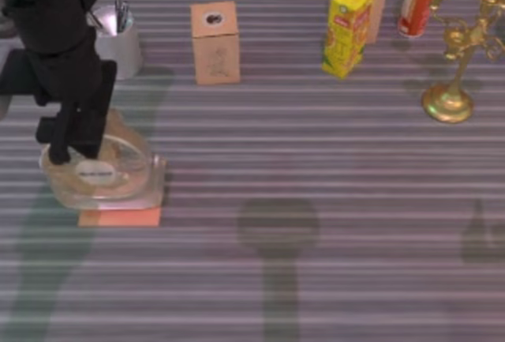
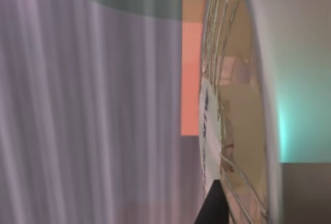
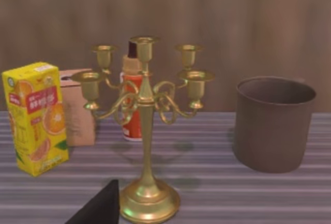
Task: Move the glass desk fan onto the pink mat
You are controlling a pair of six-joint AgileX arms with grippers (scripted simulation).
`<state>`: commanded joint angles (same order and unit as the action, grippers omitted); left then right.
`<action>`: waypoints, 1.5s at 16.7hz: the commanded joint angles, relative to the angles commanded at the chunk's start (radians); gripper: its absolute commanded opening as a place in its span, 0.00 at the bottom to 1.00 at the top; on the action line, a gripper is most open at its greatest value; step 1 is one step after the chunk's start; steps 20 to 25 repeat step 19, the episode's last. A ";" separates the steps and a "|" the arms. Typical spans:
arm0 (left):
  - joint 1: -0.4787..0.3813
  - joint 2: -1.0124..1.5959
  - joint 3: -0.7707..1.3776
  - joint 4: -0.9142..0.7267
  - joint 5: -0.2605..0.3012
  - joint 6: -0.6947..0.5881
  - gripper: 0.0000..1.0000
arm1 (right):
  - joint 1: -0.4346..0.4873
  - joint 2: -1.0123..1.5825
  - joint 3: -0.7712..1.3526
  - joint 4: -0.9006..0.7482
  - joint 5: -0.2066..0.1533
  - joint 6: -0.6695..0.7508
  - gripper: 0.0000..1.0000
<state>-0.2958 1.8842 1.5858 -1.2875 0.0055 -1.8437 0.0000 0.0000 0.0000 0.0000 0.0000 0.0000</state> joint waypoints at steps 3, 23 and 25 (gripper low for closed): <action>0.000 0.000 0.000 0.000 0.000 0.000 0.23 | 0.000 0.000 0.000 0.000 0.000 0.000 1.00; 0.000 0.000 0.000 0.000 0.000 0.000 1.00 | 0.000 0.000 0.000 0.000 0.000 0.000 1.00; 0.000 0.000 0.000 0.000 0.000 0.000 1.00 | 0.000 0.000 0.000 0.000 0.000 0.000 1.00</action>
